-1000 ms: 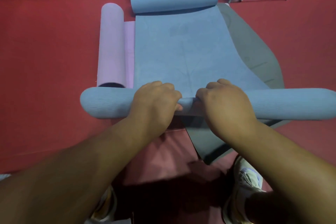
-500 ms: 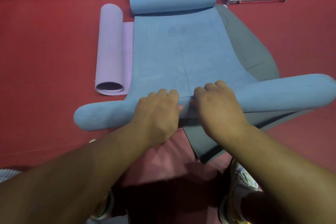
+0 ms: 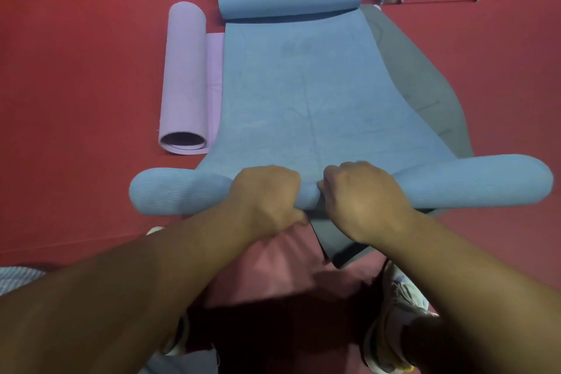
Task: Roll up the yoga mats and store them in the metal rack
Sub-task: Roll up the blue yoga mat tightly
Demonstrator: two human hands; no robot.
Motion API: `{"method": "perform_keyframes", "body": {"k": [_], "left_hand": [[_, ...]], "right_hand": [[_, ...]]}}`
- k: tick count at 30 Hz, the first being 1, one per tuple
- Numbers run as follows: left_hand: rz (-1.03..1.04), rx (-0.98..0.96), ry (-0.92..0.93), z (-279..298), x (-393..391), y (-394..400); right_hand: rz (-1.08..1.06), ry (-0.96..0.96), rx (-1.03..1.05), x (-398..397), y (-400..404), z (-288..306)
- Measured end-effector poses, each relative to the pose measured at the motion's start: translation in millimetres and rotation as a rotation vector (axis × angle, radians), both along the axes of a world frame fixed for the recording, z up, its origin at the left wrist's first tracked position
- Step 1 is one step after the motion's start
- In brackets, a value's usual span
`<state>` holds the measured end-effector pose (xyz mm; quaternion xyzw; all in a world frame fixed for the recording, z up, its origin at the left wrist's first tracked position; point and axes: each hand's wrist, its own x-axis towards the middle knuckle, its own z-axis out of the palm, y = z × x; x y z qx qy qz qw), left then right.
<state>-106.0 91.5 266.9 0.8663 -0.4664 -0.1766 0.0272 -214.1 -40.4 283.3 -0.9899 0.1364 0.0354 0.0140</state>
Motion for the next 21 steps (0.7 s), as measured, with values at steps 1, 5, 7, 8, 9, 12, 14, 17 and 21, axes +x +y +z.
{"method": "perform_keyframes", "body": {"k": [1, 5, 7, 8, 9, 12, 14, 17, 21], "left_hand": [[0.014, 0.022, 0.025, -1.4, 2.7, 0.4], [0.03, 0.085, 0.121, -0.6, 10.1, -0.3], [0.007, 0.127, 0.151, 2.2, 13.2, 0.1], [-0.01, 0.135, 0.14, 4.1, 14.0, 0.9], [-0.026, 0.131, 0.104, 5.2, 13.8, 2.1], [-0.056, 0.027, -0.137, 3.8, 4.8, 6.6], [-0.042, -0.059, -0.227, 1.0, -3.1, 10.4], [0.008, -0.045, -0.132, 0.5, -3.1, 15.5], [-0.002, 0.046, 0.025, 2.5, 9.1, 10.6]], "right_hand": [[0.027, -0.048, -0.088, -1.6, 2.7, -4.6], [0.053, -0.099, -0.152, -3.2, 12.7, -10.3], [0.018, 0.018, -0.096, -1.6, 16.7, -5.2], [0.0, 0.061, -0.054, -0.7, 16.5, -3.0], [-0.006, 0.074, -0.01, 0.1, 15.3, -2.4], [-0.053, 0.099, 0.094, 5.6, 9.5, -0.1], [-0.056, 0.114, 0.117, 6.8, 4.6, 2.9], [0.0, 0.095, 0.029, 8.4, 6.1, 2.8], [0.108, 0.005, -0.256, 8.5, 13.4, -8.4]]}}
